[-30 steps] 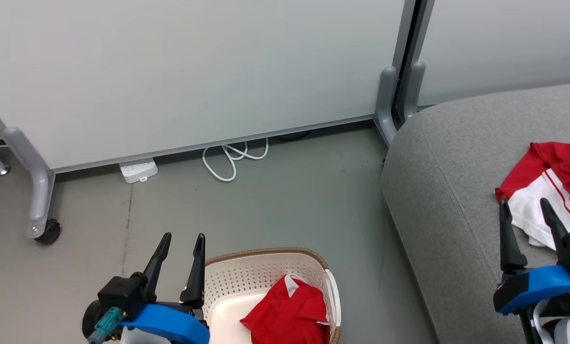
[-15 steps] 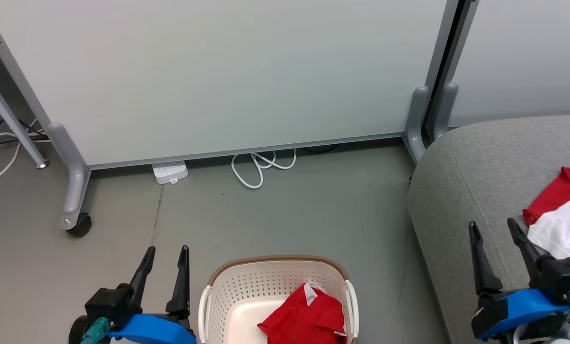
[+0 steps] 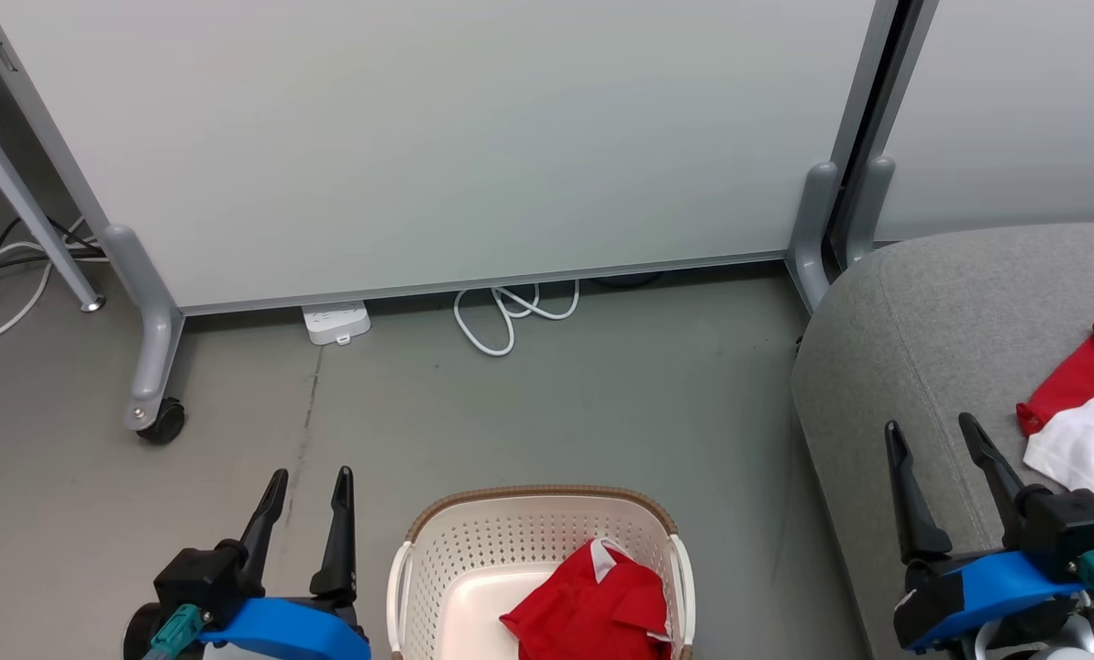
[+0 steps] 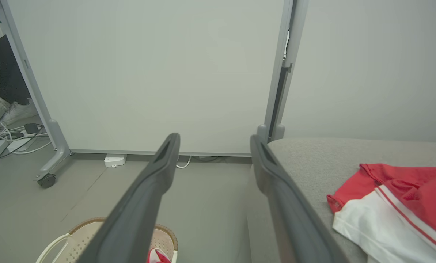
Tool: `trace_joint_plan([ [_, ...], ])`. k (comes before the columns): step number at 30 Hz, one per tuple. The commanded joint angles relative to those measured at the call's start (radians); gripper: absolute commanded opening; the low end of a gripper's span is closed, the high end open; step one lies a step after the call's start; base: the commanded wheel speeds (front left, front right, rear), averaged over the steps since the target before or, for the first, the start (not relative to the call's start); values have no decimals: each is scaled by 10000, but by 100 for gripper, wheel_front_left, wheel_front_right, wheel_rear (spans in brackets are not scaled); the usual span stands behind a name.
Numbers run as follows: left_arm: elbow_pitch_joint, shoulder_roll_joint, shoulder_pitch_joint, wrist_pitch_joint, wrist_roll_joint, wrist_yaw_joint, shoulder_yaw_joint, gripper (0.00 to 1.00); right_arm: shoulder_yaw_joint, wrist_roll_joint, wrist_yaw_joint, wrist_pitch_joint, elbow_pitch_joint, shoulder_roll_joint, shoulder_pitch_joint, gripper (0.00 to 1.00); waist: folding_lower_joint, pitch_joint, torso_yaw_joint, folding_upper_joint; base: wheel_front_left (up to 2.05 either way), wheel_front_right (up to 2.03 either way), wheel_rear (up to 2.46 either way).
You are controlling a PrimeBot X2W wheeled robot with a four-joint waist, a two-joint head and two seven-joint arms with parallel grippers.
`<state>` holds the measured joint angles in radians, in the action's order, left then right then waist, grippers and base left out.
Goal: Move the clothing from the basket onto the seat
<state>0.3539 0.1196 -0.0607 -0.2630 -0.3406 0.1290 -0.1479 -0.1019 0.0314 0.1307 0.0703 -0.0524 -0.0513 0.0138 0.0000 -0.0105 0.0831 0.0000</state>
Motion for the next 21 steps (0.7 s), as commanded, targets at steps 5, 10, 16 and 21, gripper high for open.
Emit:
trace_joint_plan([
  [5,-13,-48,-94,-27,62,22,-30,100,82,114,1,11,28,14,-135,100,0,89,-49,0,0,0,0],
  [10,-54,-79,-201,-27,65,22,-69,100,161,152,1,15,47,12,-23,100,0,270,-89,0,0,0,0],
  [16,-99,-103,-381,-27,55,22,-121,100,268,105,1,13,172,13,302,100,0,741,-190,0,0,0,0],
  [21,-76,-112,-740,-27,68,22,-212,100,473,69,1,-22,344,13,710,100,0,1606,-465,0,0,0,0],
])
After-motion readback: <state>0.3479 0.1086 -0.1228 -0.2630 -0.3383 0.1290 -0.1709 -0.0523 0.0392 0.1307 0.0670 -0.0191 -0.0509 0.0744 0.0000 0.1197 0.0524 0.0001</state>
